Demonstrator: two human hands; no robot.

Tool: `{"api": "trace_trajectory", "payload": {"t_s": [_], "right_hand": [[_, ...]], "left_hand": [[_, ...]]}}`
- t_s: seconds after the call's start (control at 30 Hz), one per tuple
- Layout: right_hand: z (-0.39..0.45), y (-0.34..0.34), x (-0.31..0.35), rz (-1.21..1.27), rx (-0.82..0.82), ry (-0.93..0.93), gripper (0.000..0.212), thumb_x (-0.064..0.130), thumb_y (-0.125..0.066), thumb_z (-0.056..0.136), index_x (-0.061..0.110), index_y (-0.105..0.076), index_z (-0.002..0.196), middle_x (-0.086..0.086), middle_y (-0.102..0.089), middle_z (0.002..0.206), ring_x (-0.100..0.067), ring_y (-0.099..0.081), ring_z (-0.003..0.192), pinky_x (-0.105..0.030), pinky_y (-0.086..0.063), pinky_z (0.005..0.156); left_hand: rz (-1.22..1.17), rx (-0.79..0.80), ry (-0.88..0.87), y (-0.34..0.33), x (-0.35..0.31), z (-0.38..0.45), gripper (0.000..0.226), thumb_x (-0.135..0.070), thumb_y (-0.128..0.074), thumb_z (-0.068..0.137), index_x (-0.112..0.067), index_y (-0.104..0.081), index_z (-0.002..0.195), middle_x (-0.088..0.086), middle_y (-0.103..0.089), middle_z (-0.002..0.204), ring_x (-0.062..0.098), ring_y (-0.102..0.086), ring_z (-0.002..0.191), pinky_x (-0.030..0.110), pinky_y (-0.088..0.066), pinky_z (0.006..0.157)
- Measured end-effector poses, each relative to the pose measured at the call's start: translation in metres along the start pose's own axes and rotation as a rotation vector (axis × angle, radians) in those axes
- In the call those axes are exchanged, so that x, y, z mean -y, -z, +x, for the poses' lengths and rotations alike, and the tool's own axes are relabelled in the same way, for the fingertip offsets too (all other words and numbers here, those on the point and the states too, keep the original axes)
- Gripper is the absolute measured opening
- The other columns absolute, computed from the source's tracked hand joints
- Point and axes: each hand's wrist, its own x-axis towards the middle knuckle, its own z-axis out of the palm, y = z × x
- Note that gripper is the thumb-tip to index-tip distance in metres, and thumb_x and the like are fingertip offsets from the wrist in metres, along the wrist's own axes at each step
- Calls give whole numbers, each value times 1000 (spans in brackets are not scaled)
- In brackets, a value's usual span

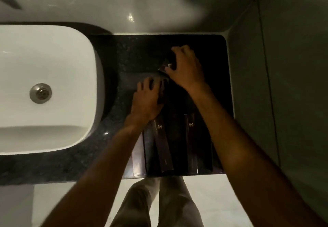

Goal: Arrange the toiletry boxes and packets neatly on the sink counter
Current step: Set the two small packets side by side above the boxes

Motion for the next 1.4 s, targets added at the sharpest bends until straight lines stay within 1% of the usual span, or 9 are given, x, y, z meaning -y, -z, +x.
{"api": "trace_trajectory", "payload": {"t_s": [0.13, 0.37, 0.67, 0.83, 0.93, 1.0, 1.1, 1.27, 1.4], "right_hand": [[36, -10, 0, -142, 206, -13, 71, 37, -78, 85, 13, -47, 145, -15, -35, 155, -37, -39, 141, -50, -42, 114], [8, -24, -3, -75, 108, 193, 55, 23, -81, 77, 15, -59, 127, -10, -56, 131, -31, -58, 119, -47, -54, 95], [-34, -49, 12, -59, 220, 282, 78, 22, -80, 82, 19, -42, 151, -6, -41, 153, -28, -42, 141, -46, -34, 120], [-77, -8, -27, 234, -237, 120, 61, 38, -68, 88, 31, -47, 145, 2, -47, 144, -16, -51, 130, -30, -46, 106], [-102, 8, -77, 380, -424, -148, 55, 27, -70, 89, 29, -51, 140, 1, -53, 138, -13, -56, 121, -31, -55, 97], [-106, 4, -103, 428, -356, -304, 65, 17, -77, 84, 25, -49, 143, -4, -52, 139, -18, -58, 117, -36, -58, 91], [-98, -14, -127, 488, -185, -363, 73, 15, -84, 80, 20, -49, 144, -9, -54, 138, -23, -61, 112, -18, -50, 76], [-79, -33, -136, 461, -225, -245, 53, 15, -84, 81, 15, -63, 131, -11, -59, 121, -18, -63, 93, -22, -55, 73], [-70, -38, -141, 460, -267, -158, 30, 13, -79, 86, 11, -70, 115, -10, -62, 116, -21, -68, 94, -8, -52, 72]], "left_hand": [[-111, -71, -24, 2, 16, 5, 69, -19, -78, 78, -16, -46, 139, 15, -38, 143, 35, -43, 124, 44, -51, 91], [-255, -174, 195, 23, 54, 1, 61, -6, -77, 78, -9, -49, 133, 18, -36, 145, 40, -46, 125, 50, -48, 102], [-218, -93, 174, 31, 60, -5, 71, -8, -78, 78, -12, -45, 141, 19, -31, 149, 40, -37, 130, 50, -46, 104], [-311, -344, 22, 31, 22, -21, 70, -14, -76, 79, -17, -44, 141, 12, -36, 143, 32, -40, 130, 40, -45, 109], [-397, -324, -121, 13, -31, -18, 59, -19, -71, 85, -20, -45, 138, 5, -38, 140, 22, -48, 125, 27, -43, 107], [-495, -236, -122, -3, -60, -7, 65, -22, -75, 84, -21, -42, 140, 4, -38, 142, 21, -50, 126, 22, -36, 105], [-590, -118, -59, -27, -86, 13, 76, -22, -80, 80, -20, -38, 144, 6, -35, 147, 23, -48, 131, 26, -35, 106], [-609, -165, -7, -48, -93, 31, 61, -17, -76, 83, -14, -48, 137, 9, -42, 141, 23, -56, 122, 26, -45, 102], [-597, -215, -25, -53, -90, 34, 41, -9, -71, 87, -12, -59, 126, 9, -53, 129, 21, -63, 107, 26, -53, 92]]}}
